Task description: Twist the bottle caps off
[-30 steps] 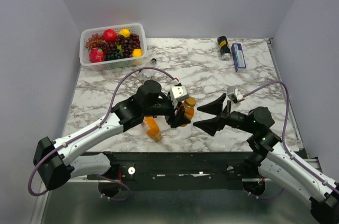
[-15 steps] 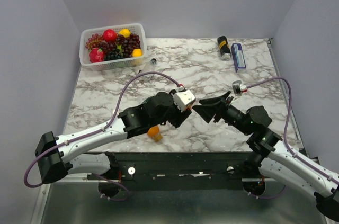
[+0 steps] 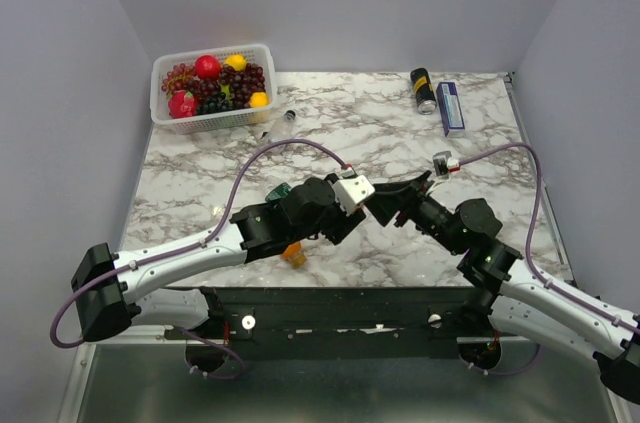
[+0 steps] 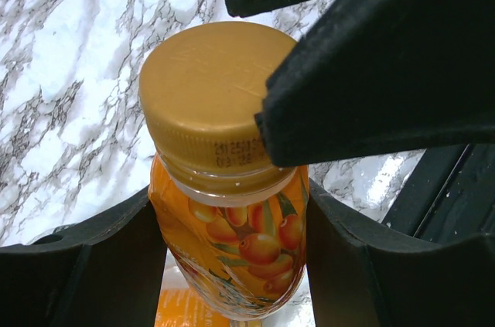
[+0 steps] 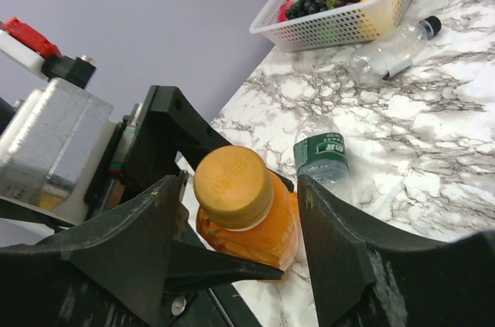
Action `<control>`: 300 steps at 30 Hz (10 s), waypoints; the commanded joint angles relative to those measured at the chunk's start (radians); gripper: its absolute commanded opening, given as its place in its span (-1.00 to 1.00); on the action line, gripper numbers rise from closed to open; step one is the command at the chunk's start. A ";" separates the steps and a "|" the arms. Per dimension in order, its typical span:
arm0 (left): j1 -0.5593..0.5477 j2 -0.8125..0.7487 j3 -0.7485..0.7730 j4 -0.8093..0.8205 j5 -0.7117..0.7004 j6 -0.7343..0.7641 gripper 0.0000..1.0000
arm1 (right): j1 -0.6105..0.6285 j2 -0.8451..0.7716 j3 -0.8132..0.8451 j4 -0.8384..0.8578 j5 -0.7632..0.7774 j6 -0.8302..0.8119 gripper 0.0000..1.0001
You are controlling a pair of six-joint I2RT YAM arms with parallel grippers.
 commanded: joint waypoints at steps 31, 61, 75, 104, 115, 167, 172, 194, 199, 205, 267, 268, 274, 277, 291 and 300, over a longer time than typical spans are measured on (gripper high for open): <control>-0.014 0.030 0.010 -0.016 -0.043 0.009 -0.15 | 0.021 0.180 0.120 0.062 -0.175 -0.020 0.29; 0.170 -0.070 0.062 -0.060 0.923 0.088 -0.14 | 0.001 0.091 0.088 0.015 -0.414 -0.199 -0.37; 0.190 0.012 0.093 -0.123 0.937 0.095 -0.14 | 0.000 -0.065 0.047 -0.062 -0.195 -0.158 -0.37; 0.259 -0.094 0.019 0.002 0.275 -0.031 -0.14 | -0.486 0.160 0.109 -0.386 -0.161 -0.224 -0.35; 0.257 -0.122 0.008 0.006 0.121 -0.024 -0.13 | -0.447 0.573 0.307 -0.257 -0.135 -0.259 -0.38; 0.242 -0.089 0.021 -0.018 0.146 0.008 -0.12 | -0.427 1.208 1.023 -0.557 -0.115 -0.302 0.38; 0.241 -0.074 0.025 -0.024 0.198 0.009 -0.12 | -0.427 0.914 0.878 -0.557 -0.325 -0.290 0.35; 0.230 -0.011 0.047 -0.045 0.451 0.040 -0.09 | -0.247 0.384 0.548 -0.541 -0.695 -0.234 0.45; 0.227 -0.016 0.045 -0.044 0.440 0.042 -0.08 | -0.200 0.417 0.548 -0.577 -0.582 -0.254 0.44; 0.225 -0.011 0.047 -0.045 0.424 0.040 -0.08 | -0.160 0.440 0.551 -0.584 -0.545 -0.263 0.43; 0.224 -0.042 0.056 -0.057 0.229 -0.009 0.98 | -0.471 1.113 0.772 -0.369 0.328 -0.371 -0.70; 0.224 -0.042 0.056 -0.057 0.229 -0.009 0.98 | -0.471 1.115 0.771 -0.369 0.328 -0.371 -0.70; 0.224 -0.040 0.056 -0.059 0.230 -0.011 0.98 | -0.471 1.104 0.754 -0.369 0.324 -0.369 -0.33; 0.224 -0.037 0.058 -0.061 0.227 -0.009 0.98 | -0.471 1.089 0.742 -0.369 0.319 -0.366 0.02; 0.222 -0.034 0.055 -0.053 0.293 0.006 0.97 | -0.473 0.969 0.740 -0.393 0.275 -0.391 0.70; 0.216 -0.009 0.098 -0.091 0.476 0.006 0.98 | -0.471 0.649 0.639 -0.424 0.156 -0.406 0.68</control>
